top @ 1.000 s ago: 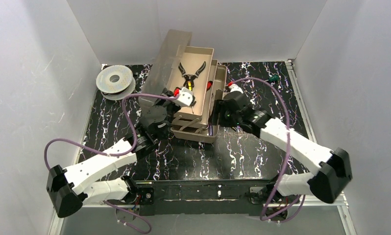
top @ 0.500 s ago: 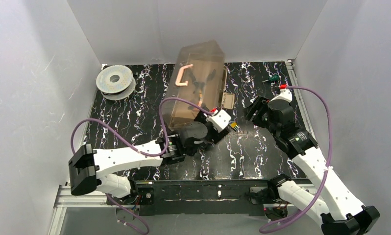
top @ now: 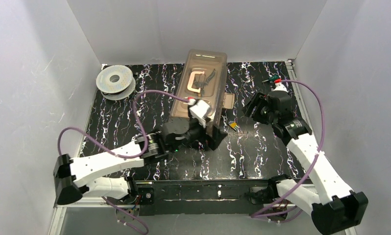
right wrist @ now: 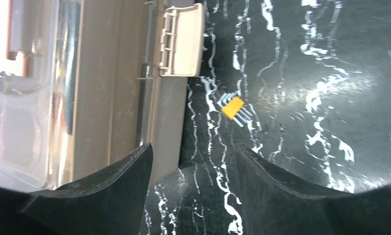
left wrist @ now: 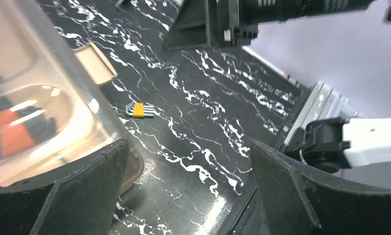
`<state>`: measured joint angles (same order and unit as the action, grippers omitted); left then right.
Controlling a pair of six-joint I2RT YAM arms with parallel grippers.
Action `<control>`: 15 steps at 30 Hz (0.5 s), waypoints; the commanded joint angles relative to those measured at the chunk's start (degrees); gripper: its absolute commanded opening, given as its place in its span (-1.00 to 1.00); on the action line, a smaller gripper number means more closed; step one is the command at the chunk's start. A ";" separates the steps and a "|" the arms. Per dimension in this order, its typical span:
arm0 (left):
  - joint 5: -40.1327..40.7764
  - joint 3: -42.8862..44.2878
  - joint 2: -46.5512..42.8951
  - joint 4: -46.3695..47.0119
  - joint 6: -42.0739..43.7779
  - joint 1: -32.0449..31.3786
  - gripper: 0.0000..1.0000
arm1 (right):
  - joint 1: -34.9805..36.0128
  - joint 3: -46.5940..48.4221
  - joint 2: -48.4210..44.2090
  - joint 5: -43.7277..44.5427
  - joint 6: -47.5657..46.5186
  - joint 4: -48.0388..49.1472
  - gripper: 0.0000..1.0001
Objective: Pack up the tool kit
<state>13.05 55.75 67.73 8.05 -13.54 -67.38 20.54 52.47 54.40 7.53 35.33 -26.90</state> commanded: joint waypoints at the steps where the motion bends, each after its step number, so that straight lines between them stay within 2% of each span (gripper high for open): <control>1: -3.70 2.43 -7.57 -7.48 -7.44 7.56 0.95 | -4.40 5.51 4.90 -21.41 -2.99 6.26 0.44; 5: -7.22 2.64 -10.15 -15.74 -10.71 17.52 0.96 | -5.00 9.61 10.00 -29.03 -1.63 8.34 0.58; 9: -12.17 0.18 -11.40 -16.61 -12.91 27.42 0.96 | -4.46 11.27 12.86 -34.12 0.21 11.37 0.60; 15: -23.05 -2.41 -8.71 -14.57 -16.28 38.85 0.96 | 0.49 17.10 18.80 -31.60 -2.43 7.40 0.60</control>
<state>-0.76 54.63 57.61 -5.91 -26.46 -33.67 18.07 64.07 70.10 -22.17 34.42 -19.67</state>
